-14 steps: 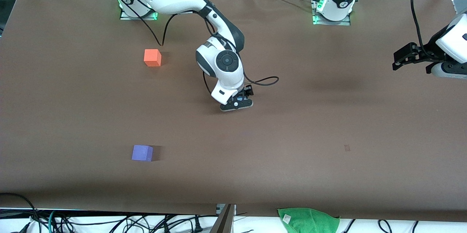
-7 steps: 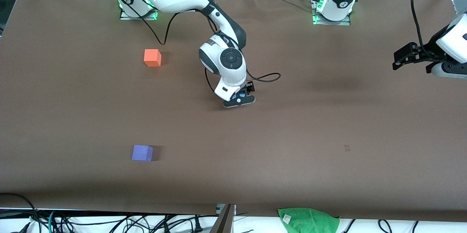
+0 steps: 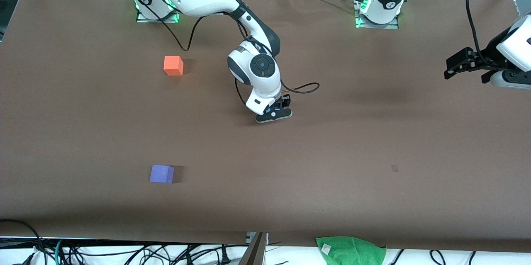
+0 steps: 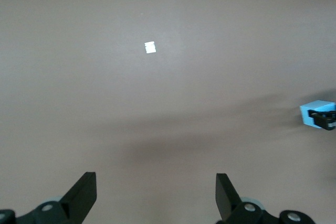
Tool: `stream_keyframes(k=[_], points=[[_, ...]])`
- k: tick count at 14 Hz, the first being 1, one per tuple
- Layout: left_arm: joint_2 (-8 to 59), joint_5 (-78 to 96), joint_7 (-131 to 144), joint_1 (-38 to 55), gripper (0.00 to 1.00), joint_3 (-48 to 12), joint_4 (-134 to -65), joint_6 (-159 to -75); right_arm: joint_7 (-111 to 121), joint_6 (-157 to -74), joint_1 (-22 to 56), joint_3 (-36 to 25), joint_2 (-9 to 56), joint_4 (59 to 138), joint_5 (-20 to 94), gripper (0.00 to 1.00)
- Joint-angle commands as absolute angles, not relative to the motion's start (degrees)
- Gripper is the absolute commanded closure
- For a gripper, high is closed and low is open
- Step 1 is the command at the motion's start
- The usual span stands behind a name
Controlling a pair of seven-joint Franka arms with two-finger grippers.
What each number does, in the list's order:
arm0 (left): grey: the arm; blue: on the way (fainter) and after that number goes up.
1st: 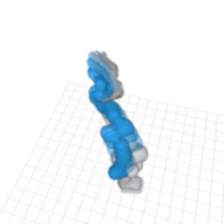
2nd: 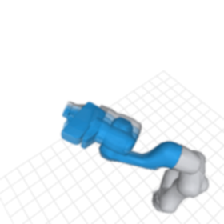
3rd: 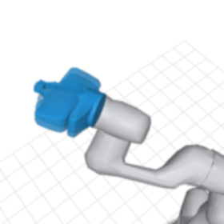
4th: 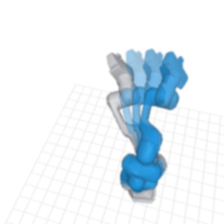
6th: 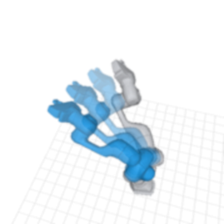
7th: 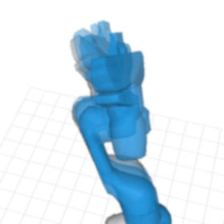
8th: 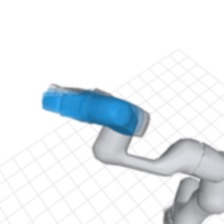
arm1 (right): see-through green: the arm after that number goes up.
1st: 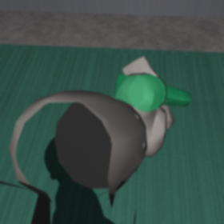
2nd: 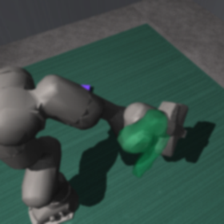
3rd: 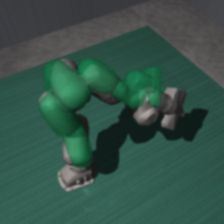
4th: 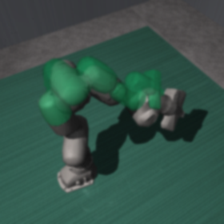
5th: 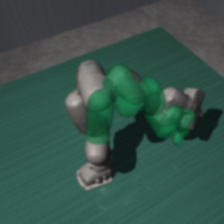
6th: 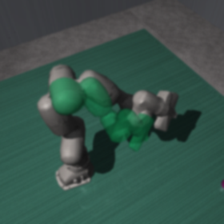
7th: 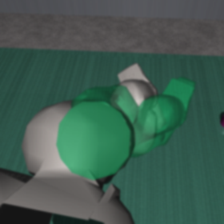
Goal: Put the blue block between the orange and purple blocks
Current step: 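Carry the blue block with the right gripper between orange and purple blocks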
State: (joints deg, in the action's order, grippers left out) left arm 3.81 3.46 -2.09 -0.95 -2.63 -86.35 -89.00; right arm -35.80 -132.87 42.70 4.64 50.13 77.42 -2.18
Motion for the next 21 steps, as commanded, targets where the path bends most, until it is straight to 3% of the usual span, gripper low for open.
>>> stream_keyframes(k=[1, 2, 6, 8, 12, 14, 19, 21], points=[[4.7, 5.1, -2.0, -1.4, 0.00, -2.4, -83.8, -86.8, -36.0, -134.3, 42.6, 4.2, 50.5, 77.8, -3.3, 0.74], [4.7, 5.0, -2.1, -1.4, 0.00, -2.4, -83.8, -86.0, -35.3, -133.7, 42.0, 4.0, 50.0, 77.7, -3.3, 0.83], [4.7, 5.0, -2.2, -1.3, 0.00, -2.4, -83.8, -85.9, -27.5, -123.5, 33.9, 2.9, 44.6, 78.0, -2.9, 0.84], [4.7, 5.0, -2.2, -1.3, 0.00, -2.4, -83.8, -85.9, -20.3, -120.4, 28.1, 2.9, 40.0, 82.2, -2.4, 0.84], [5.0, 4.7, -2.3, -0.9, 0.00, -2.5, -83.8, -85.9, -5.0, -129.4, 15.6, 2.9, 24.5, 108.1, 0.6, 0.83], [5.0, 5.0, -2.3, -1.2, 0.00, -2.5, -83.7, -86.0, -2.7, -135.1, 13.3, 2.8, 20.7, 117.5, 4.3, 0.83], [5.0, 4.7, -2.3, -1.3, 0.00, -2.4, -83.7, -85.7, -2.9, -143.8, 12.0, 2.1, 22.0, 123.3, 4.9, 0.82], [5.0, 4.6, -2.2, -1.3, 0.00, -2.4, -83.7, -85.8, -3.3, -144.7, 12.0, 2.0, 22.7, 123.3, 5.2, 0.70]])
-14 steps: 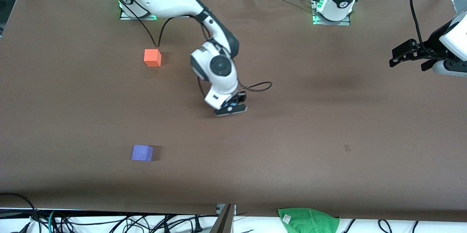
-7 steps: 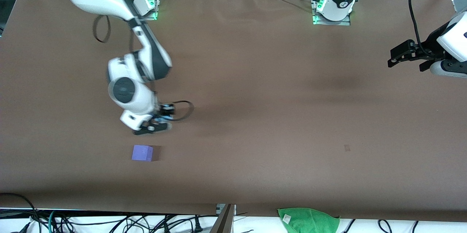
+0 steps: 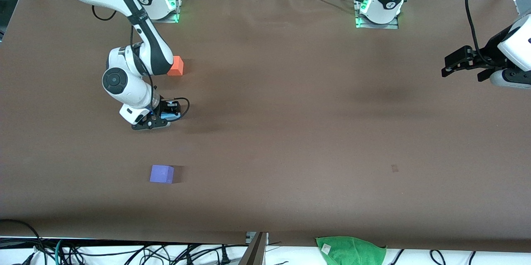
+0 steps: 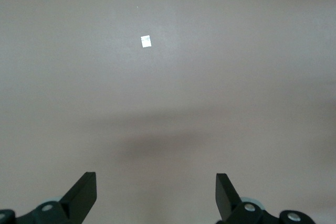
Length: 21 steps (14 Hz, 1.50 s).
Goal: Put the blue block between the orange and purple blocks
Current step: 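Carry the blue block with the right gripper between orange and purple blocks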
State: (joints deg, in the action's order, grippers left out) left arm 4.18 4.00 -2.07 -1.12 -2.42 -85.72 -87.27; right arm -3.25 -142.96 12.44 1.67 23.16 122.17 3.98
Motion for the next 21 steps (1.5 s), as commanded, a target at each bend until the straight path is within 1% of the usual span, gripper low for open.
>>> stream_keyframes(k=[1, 3, 4, 5, 6, 7, 8, 12, 14, 16, 17, 18, 21], points=[[5.0, 4.6, -2.2, -1.3, 0.00, -2.4, -83.7, -85.8, -3.3, -146.0, 11.9, 2.0, 23.6, 123.3, 5.2, 0.62], [5.0, 4.6, -2.2, -1.3, 0.00, -2.4, -83.7, -85.8, -3.4, -148.1, 11.5, 2.0, 25.5, 123.3, 5.2, 0.40], [5.0, 4.6, -2.2, -1.3, 0.00, -2.4, -83.7, -85.7, -3.4, -148.4, 11.2, 2.0, 26.0, 123.3, 5.2, 0.36], [5.0, 4.6, -2.2, -1.2, 0.00, -2.4, -83.7, -85.7, -3.6, -147.9, 10.8, 2.0, 25.9, 123.2, 5.2, 0.08], [5.0, 4.6, -2.2, -1.2, 0.00, -2.5, -83.7, -85.6, -4.6, -147.6, 10.8, 2.0, 25.1, 122.8, 5.2, 0.00], [5.0, 4.6, -2.2, -1.2, 0.00, -2.4, -83.7, -85.5, -6.3, -146.6, 10.8, 2.0, 23.2, 122.2, 5.2, 0.00], [5.0, 4.7, -2.2, -1.2, 0.00, -2.4, -83.7, -85.5, -8.4, -143.1, 10.9, 2.3, 21.0, 121.4, 5.0, 0.00], [5.0, 4.5, -2.2, -1.3, 0.00, -2.4, -83.7, -85.5, -9.5, -123.3, 10.9, 1.2, 13.9, 112.2, 4.6, 0.00], [5.0, 4.4, -2.2, -1.2, 0.00, -2.4, -83.6, -85.5, -8.6, -120.4, 10.9, -1.4, 10.1, 110.6, 4.0, 0.00], [5.0, 4.5, -2.2, -1.3, 0.00, -2.4, -83.5, -85.5, -8.7, -117.3, 10.9, -1.8, 6.4, 109.7, 2.8, 0.00], [5.0, 4.4, -2.3, -1.3, 0.00, -2.4, -83.5, -85.5, -8.5, -115.8, 10.9, -1.7, 4.5, 109.3, 0.3, 0.00], [5.0, 4.3, -2.2, -1.3, 0.00, -2.4, -83.5, -85.5, -8.3, -112.3, 10.9, -1.8, 3.5, 107.3, -0.2, 0.00], [5.0, 4.2, -2.3, -1.3, 0.00, -2.4, -83.5, -85.4, -8.6, -98.5, 11.1, -1.7, 4.2, 97.6, 0.0, 0.00]])
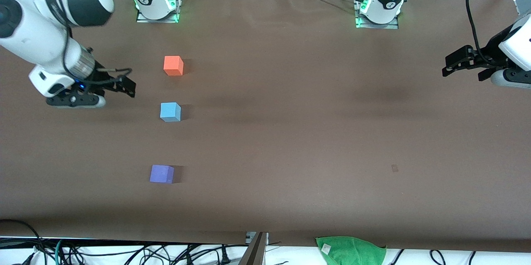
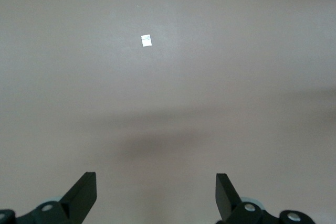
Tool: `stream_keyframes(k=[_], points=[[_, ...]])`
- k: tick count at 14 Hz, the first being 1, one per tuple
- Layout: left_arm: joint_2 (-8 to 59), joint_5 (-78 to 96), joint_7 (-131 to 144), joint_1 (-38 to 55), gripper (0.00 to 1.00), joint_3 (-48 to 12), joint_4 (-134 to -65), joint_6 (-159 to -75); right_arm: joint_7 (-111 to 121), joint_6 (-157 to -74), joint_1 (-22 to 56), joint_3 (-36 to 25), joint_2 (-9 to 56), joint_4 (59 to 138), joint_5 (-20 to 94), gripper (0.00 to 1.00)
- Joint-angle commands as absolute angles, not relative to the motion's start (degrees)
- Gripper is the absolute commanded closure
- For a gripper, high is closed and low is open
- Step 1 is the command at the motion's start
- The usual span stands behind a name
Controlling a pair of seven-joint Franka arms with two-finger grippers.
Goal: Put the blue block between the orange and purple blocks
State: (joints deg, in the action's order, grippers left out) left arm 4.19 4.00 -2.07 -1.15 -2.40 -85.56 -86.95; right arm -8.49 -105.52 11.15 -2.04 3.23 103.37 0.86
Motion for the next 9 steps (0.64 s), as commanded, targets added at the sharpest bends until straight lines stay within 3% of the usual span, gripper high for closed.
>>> stream_keyframes(k=[1, 9], points=[[5.0, 4.2, -2.3, -1.3, 0.00, -2.4, -83.5, -85.4, -8.2, -96.7, 11.0, -1.7, 4.4, 95.5, -0.5, 0.00], [5.0, 4.2, -2.3, -1.3, 0.00, -2.4, -83.5, -85.0, -5.5, -94.0, 10.7, -2.1, 4.7, 91.9, -0.1, 0.00]])
